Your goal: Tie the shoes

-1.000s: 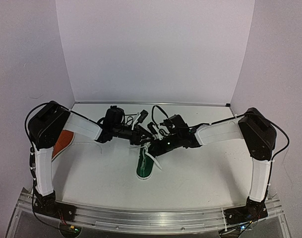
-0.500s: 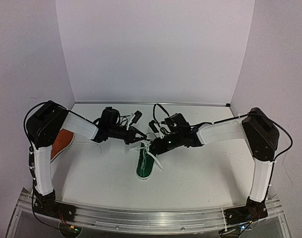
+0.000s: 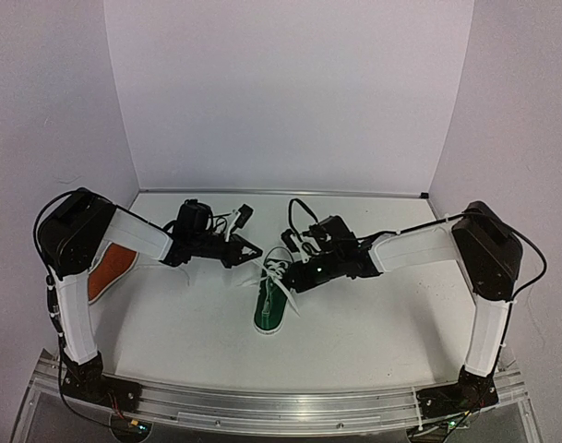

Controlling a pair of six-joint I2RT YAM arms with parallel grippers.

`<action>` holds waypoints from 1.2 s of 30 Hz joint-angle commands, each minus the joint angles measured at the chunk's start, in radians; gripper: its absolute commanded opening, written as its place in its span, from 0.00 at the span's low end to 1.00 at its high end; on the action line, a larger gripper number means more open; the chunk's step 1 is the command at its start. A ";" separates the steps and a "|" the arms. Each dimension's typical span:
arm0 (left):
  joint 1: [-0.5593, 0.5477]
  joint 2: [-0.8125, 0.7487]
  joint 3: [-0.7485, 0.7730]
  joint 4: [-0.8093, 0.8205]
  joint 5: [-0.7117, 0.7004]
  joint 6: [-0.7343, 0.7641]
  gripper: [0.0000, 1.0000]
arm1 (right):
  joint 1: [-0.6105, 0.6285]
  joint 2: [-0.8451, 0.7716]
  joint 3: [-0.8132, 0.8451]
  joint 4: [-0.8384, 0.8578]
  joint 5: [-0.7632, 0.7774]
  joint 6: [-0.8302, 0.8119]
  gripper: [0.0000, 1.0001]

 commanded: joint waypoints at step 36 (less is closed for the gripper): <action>-0.084 -0.175 -0.081 0.046 0.030 0.126 0.00 | -0.076 -0.027 0.049 -0.002 -0.019 0.034 0.00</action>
